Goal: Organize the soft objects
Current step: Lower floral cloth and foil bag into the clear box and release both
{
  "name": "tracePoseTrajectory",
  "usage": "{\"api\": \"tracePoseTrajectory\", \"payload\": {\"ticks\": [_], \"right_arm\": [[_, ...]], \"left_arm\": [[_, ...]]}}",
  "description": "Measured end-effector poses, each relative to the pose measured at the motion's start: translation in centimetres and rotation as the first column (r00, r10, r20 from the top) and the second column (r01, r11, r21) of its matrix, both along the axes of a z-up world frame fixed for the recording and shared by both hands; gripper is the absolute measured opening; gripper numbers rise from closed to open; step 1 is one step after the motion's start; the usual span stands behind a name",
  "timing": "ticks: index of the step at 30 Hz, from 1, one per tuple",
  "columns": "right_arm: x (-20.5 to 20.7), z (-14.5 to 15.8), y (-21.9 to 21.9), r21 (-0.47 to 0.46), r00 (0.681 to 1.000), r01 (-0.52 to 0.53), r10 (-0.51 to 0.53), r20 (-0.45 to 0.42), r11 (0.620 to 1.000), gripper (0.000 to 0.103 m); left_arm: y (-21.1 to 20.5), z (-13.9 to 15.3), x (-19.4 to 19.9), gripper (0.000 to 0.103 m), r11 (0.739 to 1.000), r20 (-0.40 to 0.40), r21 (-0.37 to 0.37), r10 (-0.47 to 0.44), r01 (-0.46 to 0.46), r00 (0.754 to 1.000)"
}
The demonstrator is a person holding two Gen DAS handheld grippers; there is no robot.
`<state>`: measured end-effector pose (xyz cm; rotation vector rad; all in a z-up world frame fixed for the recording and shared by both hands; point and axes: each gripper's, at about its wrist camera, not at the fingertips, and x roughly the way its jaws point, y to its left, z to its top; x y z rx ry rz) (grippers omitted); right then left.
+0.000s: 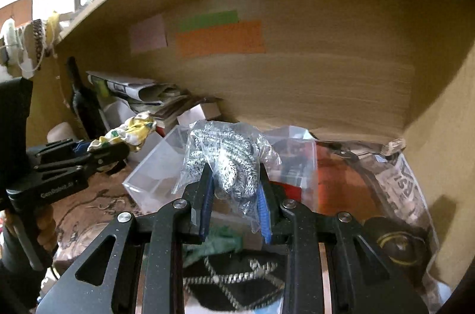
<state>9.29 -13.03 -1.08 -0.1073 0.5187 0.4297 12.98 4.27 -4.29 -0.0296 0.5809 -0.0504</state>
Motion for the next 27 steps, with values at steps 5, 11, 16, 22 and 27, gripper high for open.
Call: {"api": "tracePoseTrajectory", "payload": {"ticks": [5, 11, 16, 22, 27], "right_arm": [[2.4, -1.3, 1.1, -0.039, 0.998, -0.011, 0.009, -0.065, 0.999, 0.024], [4.7, -3.2, 2.0, -0.096, 0.989, -0.021, 0.006, -0.15, 0.995, 0.024], [6.3, -4.8, 2.3, -0.137, 0.974, -0.04, 0.008, -0.227, 0.99, 0.024], [6.8, -5.7, 2.2, -0.168, 0.966, -0.044, -0.001, -0.259, 0.985, 0.027], [6.9, -5.8, 2.1, -0.179, 0.963, -0.047, -0.003, -0.271, 0.983, 0.035]], "left_arm": [[-0.1, -1.4, 3.1, 0.03, 1.0, -0.064, 0.012, 0.003, -0.003, 0.998], [-0.5, -3.5, 6.3, 0.03, 1.0, -0.161, 0.009, -0.017, 0.019, 0.987], [-1.0, -4.6, 7.8, 0.03, 0.999, -0.207, 0.015, -0.033, 0.037, 0.978], [-1.6, -5.2, 8.8, 0.038, 0.998, -0.234, 0.036, -0.033, 0.042, 0.972], [-1.5, -5.4, 8.8, 0.049, 0.999, -0.249, 0.026, -0.031, 0.039, 0.968]]}}
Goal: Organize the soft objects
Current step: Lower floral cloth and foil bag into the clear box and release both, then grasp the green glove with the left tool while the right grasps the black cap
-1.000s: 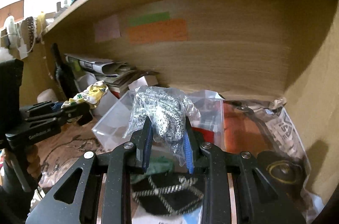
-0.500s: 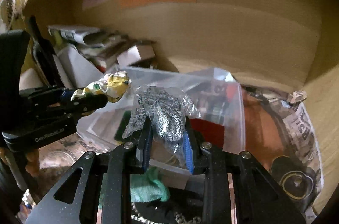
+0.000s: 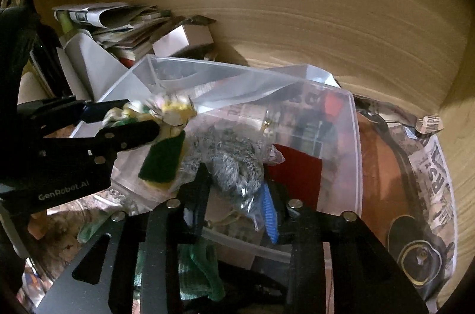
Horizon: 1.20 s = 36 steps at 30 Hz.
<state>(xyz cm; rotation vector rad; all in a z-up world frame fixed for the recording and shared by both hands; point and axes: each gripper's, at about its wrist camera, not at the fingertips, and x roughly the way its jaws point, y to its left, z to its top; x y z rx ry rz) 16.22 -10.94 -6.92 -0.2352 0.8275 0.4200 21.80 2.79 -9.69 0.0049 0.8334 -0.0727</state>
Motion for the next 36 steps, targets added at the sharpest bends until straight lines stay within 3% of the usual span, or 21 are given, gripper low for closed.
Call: {"api": "tracePoseTrajectory", "payload": {"ticks": [5, 21, 26, 36], "right_arm": [[-0.5, 0.9, -0.1, 0.005, 0.999, -0.001, 0.001, 0.048, 1.0, 0.052], [-7.4, 5.9, -3.1, 0.095, 0.966, 0.038, -0.061, 0.25, 0.995, 0.064], [-9.1, 5.1, -3.7, 0.109, 0.966, 0.057, -0.082, 0.247, 0.992, 0.067], [-9.0, 0.8, -4.0, 0.085, 0.985, 0.095, -0.105, 0.134, 0.992, 0.07]], "left_arm": [[0.2, 0.8, -0.7, 0.058, 1.0, 0.023, -0.007, 0.006, -0.006, 1.0], [-0.9, 5.8, -8.4, 0.071, 0.996, 0.195, -0.048, -0.07, 0.081, 0.978], [-2.1, 5.0, -9.7, 0.071, 0.988, 0.177, -0.071, -0.12, 0.134, 0.977], [-4.8, 1.0, -10.3, 0.071, 0.969, 0.066, -0.11, -0.213, 0.219, 0.975]]}}
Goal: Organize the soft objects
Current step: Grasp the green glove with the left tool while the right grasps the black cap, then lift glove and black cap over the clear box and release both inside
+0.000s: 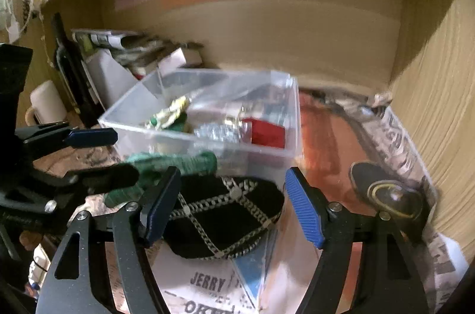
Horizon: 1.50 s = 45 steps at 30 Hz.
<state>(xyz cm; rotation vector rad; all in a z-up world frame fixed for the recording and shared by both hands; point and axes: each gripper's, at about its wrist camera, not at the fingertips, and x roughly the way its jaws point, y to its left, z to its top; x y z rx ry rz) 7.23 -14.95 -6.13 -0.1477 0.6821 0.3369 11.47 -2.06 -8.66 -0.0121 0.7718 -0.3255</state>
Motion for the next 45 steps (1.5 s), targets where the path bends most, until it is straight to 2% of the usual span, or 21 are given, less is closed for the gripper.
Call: {"api": "tracePoseTrajectory", "payload": {"ticks": [7, 10, 13, 15, 17, 20, 23, 25, 27, 37, 45], "right_arm": [[0.0, -1.9, -0.3, 0.011, 0.999, -0.007, 0.008, -0.052, 1.0, 0.07], [-0.3, -2.3, -0.3, 0.006, 0.999, -0.006, 0.007, -0.051, 1.0, 0.061], [-0.1, -2.6, -0.5, 0.012, 0.999, -0.007, 0.008, -0.053, 1.0, 0.052], [0.0, -2.8, -0.5, 0.019, 0.998, -0.01, 0.011, -0.06, 1.0, 0.041], [0.0, -3.1, -0.4, 0.02, 0.998, -0.015, 0.016, -0.063, 1.0, 0.035], [-0.3, -3.0, -0.2, 0.02, 0.998, -0.017, 0.018, -0.052, 1.0, 0.029], [-0.9, -2.5, -0.4, 0.032, 0.999, -0.022, 0.023, -0.036, 0.999, 0.025], [-1.5, -2.0, -0.6, 0.041, 1.0, -0.018, 0.019, -0.022, 0.999, 0.024], [-2.1, -1.4, -0.9, 0.046, 1.0, -0.008, 0.008, 0.006, 0.999, 0.023], [-4.5, 2.5, -3.1, 0.077, 0.99, 0.047, -0.056, 0.127, 0.996, 0.023], [-4.8, 5.3, -3.8, 0.116, 0.971, 0.055, -0.08, 0.224, 0.992, 0.023]], "left_arm": [[-0.3, -2.0, 0.3, 0.071, 1.0, -0.04, 0.018, 0.001, 0.0, 0.999], [-0.2, -2.4, 0.5, 0.068, 1.0, -0.037, 0.01, 0.0, 0.0, 0.999], [-0.1, -2.4, 0.5, 0.06, 1.0, -0.029, 0.005, -0.004, 0.004, 1.0], [-0.1, -2.4, 0.4, 0.053, 1.0, -0.022, 0.003, -0.006, 0.006, 1.0], [0.0, -2.3, 0.3, 0.048, 1.0, -0.015, 0.005, -0.006, 0.006, 1.0], [0.2, -2.1, 0.0, 0.043, 1.0, -0.001, 0.008, -0.003, 0.003, 1.0], [0.4, -1.7, -0.3, 0.034, 1.0, 0.018, 0.013, 0.005, -0.005, 1.0], [0.5, -1.3, -0.5, 0.029, 1.0, 0.031, 0.012, 0.008, -0.008, 0.999], [0.8, -0.8, -0.8, 0.019, 1.0, 0.048, 0.009, 0.012, -0.012, 0.999], [1.4, 1.9, -1.7, 0.017, 0.999, 0.128, -0.006, 0.046, -0.045, 0.991], [2.3, 5.1, -2.6, 0.017, 0.997, 0.229, -0.025, 0.078, -0.074, 0.97]]}}
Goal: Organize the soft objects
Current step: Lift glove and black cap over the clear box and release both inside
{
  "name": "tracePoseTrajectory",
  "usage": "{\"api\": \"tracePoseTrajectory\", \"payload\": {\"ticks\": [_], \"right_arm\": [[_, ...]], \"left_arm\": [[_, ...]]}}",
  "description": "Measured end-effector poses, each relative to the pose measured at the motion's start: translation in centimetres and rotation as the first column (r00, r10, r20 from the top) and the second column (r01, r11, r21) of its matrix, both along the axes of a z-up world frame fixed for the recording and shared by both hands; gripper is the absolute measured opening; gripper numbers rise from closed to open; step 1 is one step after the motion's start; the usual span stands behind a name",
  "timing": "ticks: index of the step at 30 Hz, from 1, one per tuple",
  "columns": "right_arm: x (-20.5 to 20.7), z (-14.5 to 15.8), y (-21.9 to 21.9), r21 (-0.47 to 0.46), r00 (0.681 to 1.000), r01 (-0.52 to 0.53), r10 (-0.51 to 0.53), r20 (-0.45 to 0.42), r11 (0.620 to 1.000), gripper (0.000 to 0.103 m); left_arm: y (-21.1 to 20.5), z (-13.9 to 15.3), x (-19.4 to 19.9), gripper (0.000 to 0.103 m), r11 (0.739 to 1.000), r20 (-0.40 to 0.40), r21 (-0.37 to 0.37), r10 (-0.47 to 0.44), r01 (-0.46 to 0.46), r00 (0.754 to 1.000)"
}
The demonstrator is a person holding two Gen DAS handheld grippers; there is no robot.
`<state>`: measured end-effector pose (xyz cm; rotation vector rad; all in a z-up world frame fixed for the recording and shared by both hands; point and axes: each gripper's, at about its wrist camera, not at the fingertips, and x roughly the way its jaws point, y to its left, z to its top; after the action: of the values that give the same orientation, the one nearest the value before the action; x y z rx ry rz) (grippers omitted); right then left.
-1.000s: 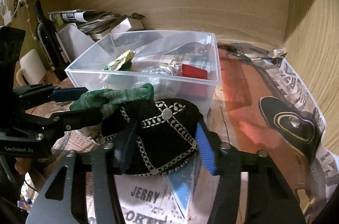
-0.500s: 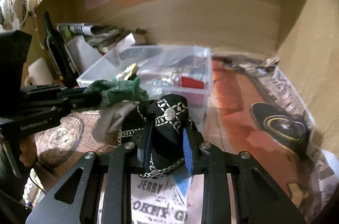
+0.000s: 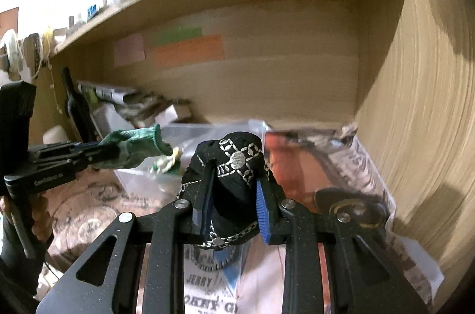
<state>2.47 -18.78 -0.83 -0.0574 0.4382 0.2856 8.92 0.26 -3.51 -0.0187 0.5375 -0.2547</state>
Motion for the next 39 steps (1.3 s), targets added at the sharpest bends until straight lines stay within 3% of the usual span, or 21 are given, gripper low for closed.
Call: {"api": "tracePoseTrajectory", "payload": {"ticks": [7, 13, 26, 39], "right_arm": [[1.8, 1.8, 0.2, 0.026, 0.998, -0.014, 0.012, 0.065, 1.0, 0.023], [4.7, 2.1, 1.1, 0.035, 0.997, -0.033, 0.03, 0.07, 0.999, 0.023], [10.5, 0.4, 4.5, -0.01, 0.997, -0.075, 0.075, -0.027, 0.997, 0.023], [15.1, -3.5, 6.5, -0.099, 0.974, -0.096, 0.073, -0.214, 0.99, 0.023]], "left_arm": [[0.7, 2.4, 0.8, 0.017, 0.999, 0.076, -0.001, 0.047, -0.047, 0.996], [1.8, 2.8, 3.2, 0.017, 0.995, 0.077, -0.003, 0.095, -0.095, 0.992], [3.4, -1.2, 10.7, 0.017, 0.981, -0.039, 0.055, 0.19, -0.188, 0.981], [2.9, -6.1, 14.9, 0.017, 0.986, -0.186, 0.093, 0.154, -0.139, 0.97]]}}
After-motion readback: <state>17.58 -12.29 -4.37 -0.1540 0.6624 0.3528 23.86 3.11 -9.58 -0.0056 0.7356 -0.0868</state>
